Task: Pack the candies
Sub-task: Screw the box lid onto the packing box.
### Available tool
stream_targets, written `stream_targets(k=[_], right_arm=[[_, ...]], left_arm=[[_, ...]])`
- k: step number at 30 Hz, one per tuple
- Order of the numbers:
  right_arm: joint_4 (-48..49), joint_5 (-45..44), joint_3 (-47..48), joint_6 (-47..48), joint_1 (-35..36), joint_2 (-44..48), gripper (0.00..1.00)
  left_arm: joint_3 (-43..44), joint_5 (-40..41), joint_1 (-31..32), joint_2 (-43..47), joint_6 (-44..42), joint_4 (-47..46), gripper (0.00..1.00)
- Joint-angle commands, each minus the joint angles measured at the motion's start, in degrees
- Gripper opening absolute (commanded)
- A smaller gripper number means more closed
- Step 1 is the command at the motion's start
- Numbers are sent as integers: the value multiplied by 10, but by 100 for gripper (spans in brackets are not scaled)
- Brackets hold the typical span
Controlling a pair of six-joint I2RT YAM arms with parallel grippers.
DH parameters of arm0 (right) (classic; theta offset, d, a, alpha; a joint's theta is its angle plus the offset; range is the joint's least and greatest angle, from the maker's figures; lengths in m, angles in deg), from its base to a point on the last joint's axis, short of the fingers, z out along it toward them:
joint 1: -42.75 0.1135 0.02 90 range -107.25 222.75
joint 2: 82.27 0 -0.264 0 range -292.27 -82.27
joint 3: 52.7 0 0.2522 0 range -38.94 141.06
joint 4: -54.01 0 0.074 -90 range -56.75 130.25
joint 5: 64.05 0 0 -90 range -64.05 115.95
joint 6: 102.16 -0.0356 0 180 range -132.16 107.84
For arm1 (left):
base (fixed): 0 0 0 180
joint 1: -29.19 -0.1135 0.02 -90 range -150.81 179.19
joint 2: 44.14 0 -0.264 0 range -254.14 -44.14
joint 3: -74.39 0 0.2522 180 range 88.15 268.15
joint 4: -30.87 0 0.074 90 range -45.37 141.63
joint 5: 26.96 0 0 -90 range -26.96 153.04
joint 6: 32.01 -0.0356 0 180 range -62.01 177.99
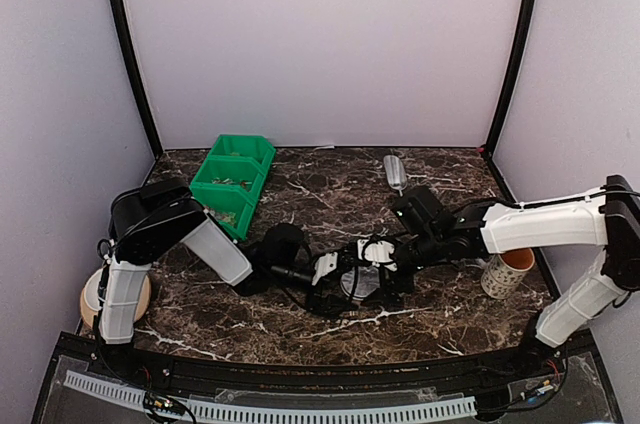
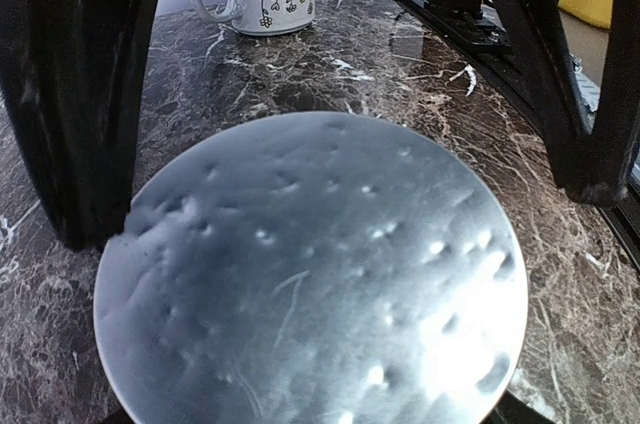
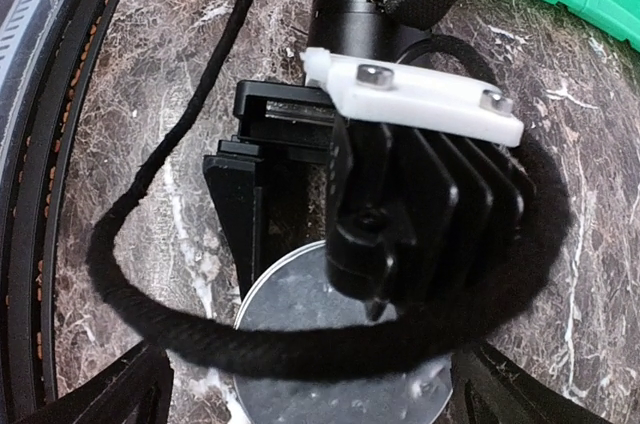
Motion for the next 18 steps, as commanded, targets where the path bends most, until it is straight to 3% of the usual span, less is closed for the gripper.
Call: stream_targets(k=[1,18], right_arm=[[7,0,16,3,-3,-20,97],[46,-9,7,-22,-24,-32,97]], left_arm=[[-35,31,9,-49,-38,196,53],[-30,39,9,-53,-35,199,53]])
